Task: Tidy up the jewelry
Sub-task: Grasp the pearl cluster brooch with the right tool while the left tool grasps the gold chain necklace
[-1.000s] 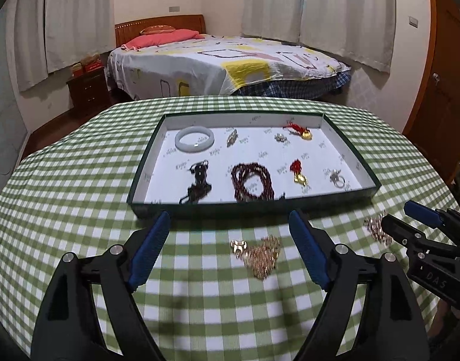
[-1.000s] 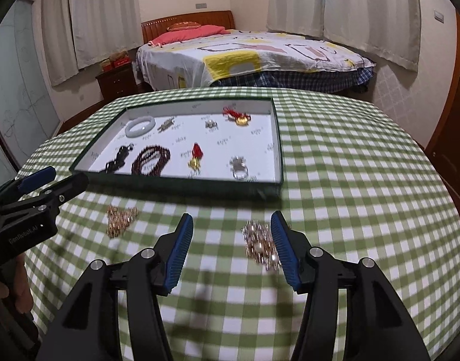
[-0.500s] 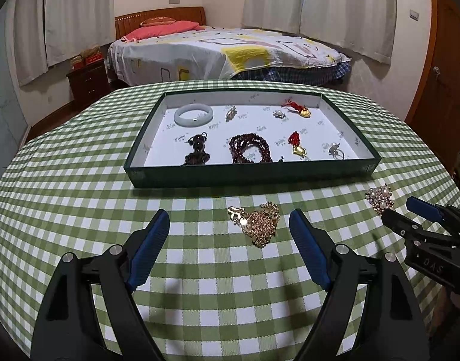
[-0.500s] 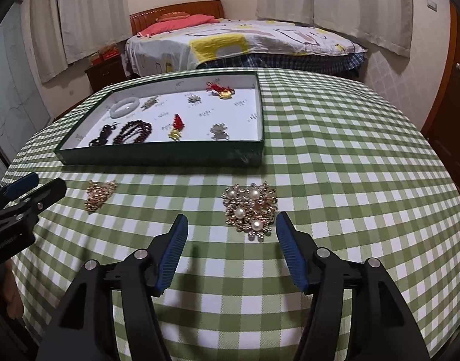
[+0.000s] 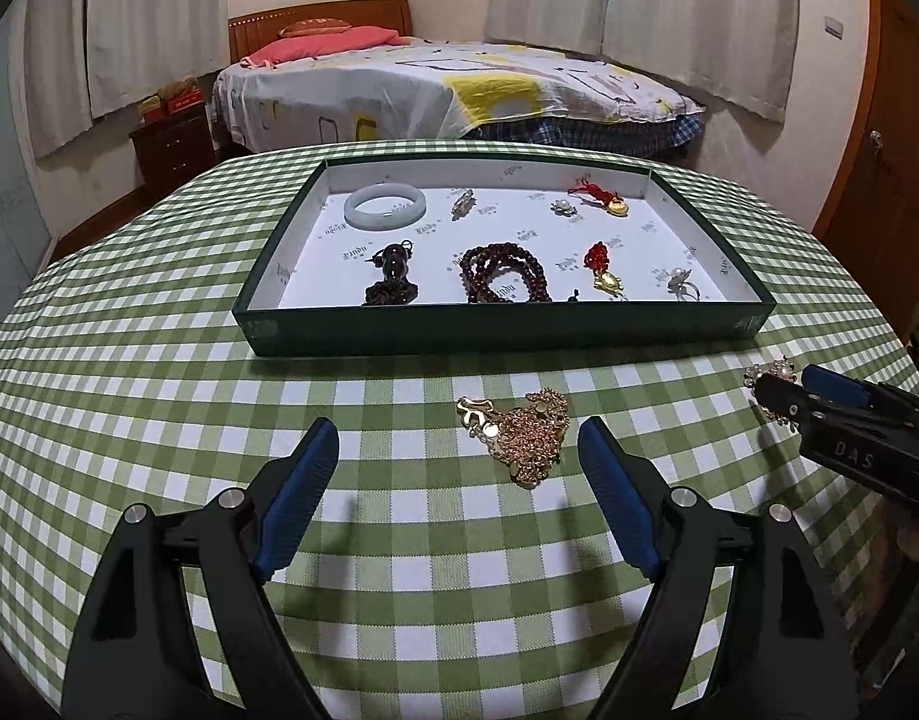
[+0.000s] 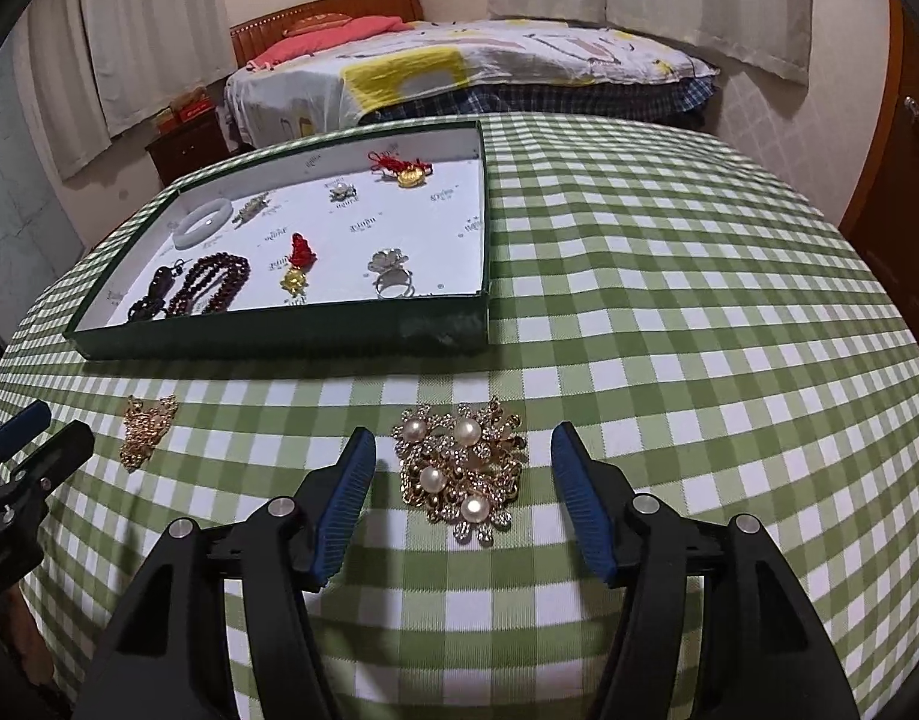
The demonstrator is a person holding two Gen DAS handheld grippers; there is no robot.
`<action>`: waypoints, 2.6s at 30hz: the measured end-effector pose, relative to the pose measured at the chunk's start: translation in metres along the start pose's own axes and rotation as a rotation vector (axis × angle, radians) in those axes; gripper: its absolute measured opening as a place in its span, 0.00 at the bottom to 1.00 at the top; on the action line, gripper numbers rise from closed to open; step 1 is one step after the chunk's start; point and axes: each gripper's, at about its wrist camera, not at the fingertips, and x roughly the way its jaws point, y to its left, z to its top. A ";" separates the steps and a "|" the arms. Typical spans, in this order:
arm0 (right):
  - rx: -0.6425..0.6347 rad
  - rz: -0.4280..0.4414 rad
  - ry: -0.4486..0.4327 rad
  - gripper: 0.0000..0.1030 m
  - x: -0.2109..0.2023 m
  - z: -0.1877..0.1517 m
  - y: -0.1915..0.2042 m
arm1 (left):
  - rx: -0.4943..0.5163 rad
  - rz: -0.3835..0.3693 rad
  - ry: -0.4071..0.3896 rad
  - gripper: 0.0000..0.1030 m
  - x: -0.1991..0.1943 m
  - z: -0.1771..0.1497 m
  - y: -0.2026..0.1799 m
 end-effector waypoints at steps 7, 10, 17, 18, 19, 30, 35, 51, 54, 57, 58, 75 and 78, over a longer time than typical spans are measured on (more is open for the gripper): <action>-0.046 -0.010 -0.005 0.40 0.000 -0.004 0.008 | -0.004 0.000 0.010 0.78 0.005 -0.001 0.002; -0.045 -0.002 -0.012 0.35 -0.005 -0.008 0.009 | -0.004 0.001 0.017 0.78 0.007 -0.002 0.002; -0.055 0.017 -0.029 0.33 -0.013 -0.014 0.015 | 0.000 -0.002 0.020 0.78 0.008 -0.003 0.001; -0.057 0.016 -0.031 0.33 -0.014 -0.015 0.016 | 0.001 -0.003 0.022 0.78 0.008 -0.003 0.001; -0.059 0.016 -0.031 0.32 -0.014 -0.016 0.017 | 0.002 -0.004 0.023 0.78 0.008 -0.003 0.001; -0.047 0.029 -0.040 0.32 -0.021 -0.016 0.014 | 0.011 -0.031 0.035 0.78 0.017 -0.002 -0.007; -0.047 0.041 -0.035 0.32 -0.020 -0.016 0.014 | 0.022 -0.052 0.047 0.78 0.025 0.001 -0.011; -0.041 0.058 -0.034 0.32 -0.019 -0.016 0.013 | 0.060 -0.133 0.101 0.14 0.037 0.004 -0.008; -0.041 0.058 -0.034 0.32 -0.019 -0.016 0.013 | 0.067 -0.138 0.099 0.13 0.037 0.003 -0.009; -0.041 0.058 -0.034 0.32 -0.019 -0.016 0.013 | 0.037 -0.167 0.102 0.13 0.036 0.003 -0.003; -0.042 0.058 -0.034 0.32 -0.019 -0.016 0.013 | 0.031 -0.171 0.102 0.12 0.036 0.003 -0.002; -0.040 0.062 -0.043 0.32 -0.020 -0.016 0.017 | 0.032 -0.181 0.046 0.09 0.017 0.012 0.007; -0.043 0.067 -0.045 0.32 -0.021 -0.016 0.020 | 0.033 -0.179 0.029 0.09 0.011 0.014 0.009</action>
